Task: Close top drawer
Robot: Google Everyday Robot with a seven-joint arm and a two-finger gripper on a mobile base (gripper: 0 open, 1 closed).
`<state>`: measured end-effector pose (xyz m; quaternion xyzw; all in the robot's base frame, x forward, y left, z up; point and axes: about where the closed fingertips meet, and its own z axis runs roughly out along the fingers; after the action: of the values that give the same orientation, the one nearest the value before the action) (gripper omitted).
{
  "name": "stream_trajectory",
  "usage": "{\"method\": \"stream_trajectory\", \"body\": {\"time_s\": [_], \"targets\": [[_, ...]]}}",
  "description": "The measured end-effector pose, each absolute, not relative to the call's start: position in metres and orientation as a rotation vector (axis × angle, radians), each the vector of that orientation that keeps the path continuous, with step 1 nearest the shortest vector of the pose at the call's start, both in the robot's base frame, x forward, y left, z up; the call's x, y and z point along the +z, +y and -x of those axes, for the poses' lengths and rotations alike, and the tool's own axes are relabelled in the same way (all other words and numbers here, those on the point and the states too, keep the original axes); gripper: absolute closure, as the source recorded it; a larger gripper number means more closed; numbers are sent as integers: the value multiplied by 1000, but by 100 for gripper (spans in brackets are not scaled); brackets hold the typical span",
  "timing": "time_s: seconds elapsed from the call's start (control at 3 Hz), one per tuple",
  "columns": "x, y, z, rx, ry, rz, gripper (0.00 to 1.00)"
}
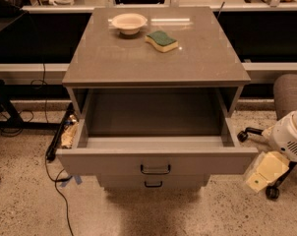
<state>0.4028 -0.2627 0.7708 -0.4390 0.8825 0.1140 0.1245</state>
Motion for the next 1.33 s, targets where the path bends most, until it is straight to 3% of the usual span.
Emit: {"method": "stream_trajectory", "body": {"time_s": [0.33, 0.67, 1.0, 1.33], "targets": [[754, -267, -400, 349, 2610, 1162, 0], [725, -270, -398, 376, 2644, 1051, 17], [701, -268, -399, 401, 2654, 992, 41], [658, -258, -402, 438, 2695, 950, 72]]}}
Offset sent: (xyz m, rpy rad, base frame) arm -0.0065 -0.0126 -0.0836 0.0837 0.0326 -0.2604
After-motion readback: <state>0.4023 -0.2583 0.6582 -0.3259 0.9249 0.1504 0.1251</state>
